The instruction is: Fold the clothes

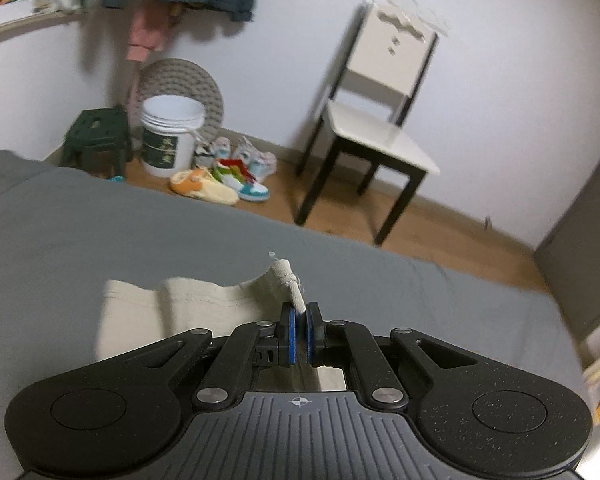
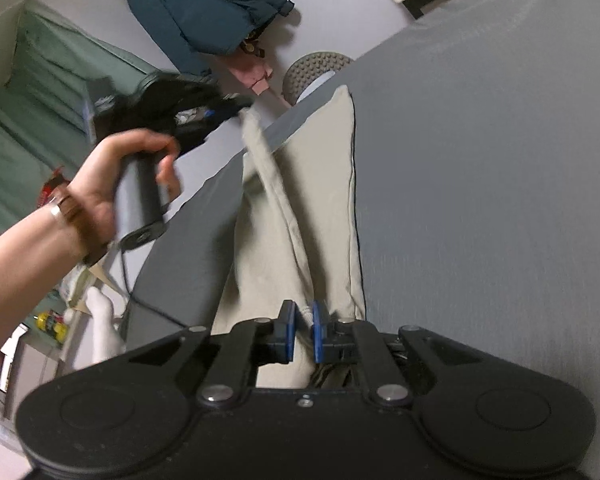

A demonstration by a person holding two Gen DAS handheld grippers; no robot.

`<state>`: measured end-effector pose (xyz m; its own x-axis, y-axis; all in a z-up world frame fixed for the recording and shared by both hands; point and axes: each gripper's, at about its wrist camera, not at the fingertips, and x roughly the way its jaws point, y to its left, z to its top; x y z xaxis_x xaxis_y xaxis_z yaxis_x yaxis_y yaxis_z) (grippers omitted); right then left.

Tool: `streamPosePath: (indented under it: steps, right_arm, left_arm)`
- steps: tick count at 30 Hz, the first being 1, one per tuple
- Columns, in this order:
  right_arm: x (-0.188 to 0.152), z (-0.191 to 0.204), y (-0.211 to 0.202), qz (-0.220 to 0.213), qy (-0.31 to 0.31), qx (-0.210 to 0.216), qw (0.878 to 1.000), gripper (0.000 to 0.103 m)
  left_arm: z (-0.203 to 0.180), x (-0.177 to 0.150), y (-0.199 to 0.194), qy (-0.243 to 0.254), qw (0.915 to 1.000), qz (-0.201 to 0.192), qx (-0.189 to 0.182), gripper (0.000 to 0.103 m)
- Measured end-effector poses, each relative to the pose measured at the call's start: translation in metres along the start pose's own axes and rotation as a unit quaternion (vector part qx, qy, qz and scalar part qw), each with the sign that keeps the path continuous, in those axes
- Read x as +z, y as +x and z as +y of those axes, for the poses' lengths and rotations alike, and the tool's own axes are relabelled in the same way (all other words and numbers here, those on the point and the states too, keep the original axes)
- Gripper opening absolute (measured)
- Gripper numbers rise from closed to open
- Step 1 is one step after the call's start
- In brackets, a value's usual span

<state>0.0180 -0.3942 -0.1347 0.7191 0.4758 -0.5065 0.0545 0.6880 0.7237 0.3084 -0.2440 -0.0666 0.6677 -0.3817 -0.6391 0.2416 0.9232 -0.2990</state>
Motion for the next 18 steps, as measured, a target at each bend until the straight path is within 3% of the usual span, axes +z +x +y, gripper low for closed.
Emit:
streamPosePath:
  steps: [10, 14, 18]
  right_arm:
    - [0.003, -0.02, 0.011, 0.01, 0.044, -0.01, 0.999, 0.009]
    - [0.003, -0.022, 0.012, 0.012, 0.051, -0.007, 0.999, 0.009]
    - [0.003, -0.023, 0.014, 0.014, 0.067, -0.002, 0.998, 0.009]
  left_arm:
    - [-0.043, -0.012, 0.053, 0.037, 0.9981, 0.047, 0.015, 0.005]
    - [-0.047, -0.014, 0.057, 0.05, 0.9972, 0.053, 0.021, 0.005]
    - [-0.047, -0.008, 0.061, 0.033, 0.9981, 0.04, 0.033, 0.005]
